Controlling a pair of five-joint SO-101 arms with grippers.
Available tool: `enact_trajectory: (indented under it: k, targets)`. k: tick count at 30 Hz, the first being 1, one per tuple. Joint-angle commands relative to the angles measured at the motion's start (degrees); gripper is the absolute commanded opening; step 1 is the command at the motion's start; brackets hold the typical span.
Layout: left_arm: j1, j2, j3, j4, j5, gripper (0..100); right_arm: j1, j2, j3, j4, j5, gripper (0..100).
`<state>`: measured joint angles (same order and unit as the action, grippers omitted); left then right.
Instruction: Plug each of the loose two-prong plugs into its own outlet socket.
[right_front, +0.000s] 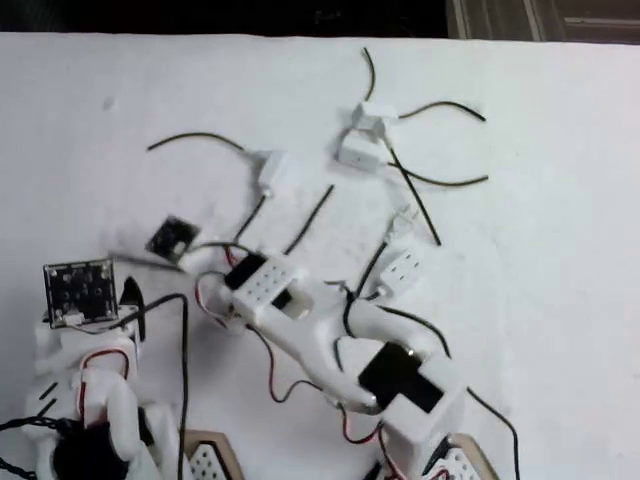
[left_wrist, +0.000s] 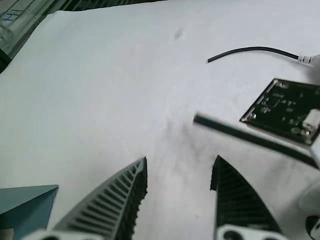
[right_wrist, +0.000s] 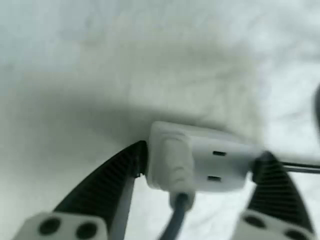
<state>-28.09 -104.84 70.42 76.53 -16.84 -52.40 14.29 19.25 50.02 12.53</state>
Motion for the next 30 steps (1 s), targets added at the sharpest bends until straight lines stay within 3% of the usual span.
enact_trajectory:
  k: [1,12,21,27,30]
  targets:
    - [-0.57,0.22,-0.09,-0.97,0.53,22,2.68,0.04,-4.57,-0.40,0.00,5.8]
    - [-0.57,0.22,-0.09,-0.62,0.53,22,12.70,0.40,-17.58,-1.27,3.08,4.2]
    - [-0.57,0.22,0.44,-0.62,0.53,22,13.23,0.40,-18.81,-9.80,3.34,5.2]
    - [-0.57,0.22,2.55,-1.05,0.26,22,13.32,-1.63,-19.60,-4.00,3.16,28.9]
    - [-0.57,0.22,2.29,-1.05,0.26,22,13.32,-6.02,-20.04,0.48,3.16,31.9]
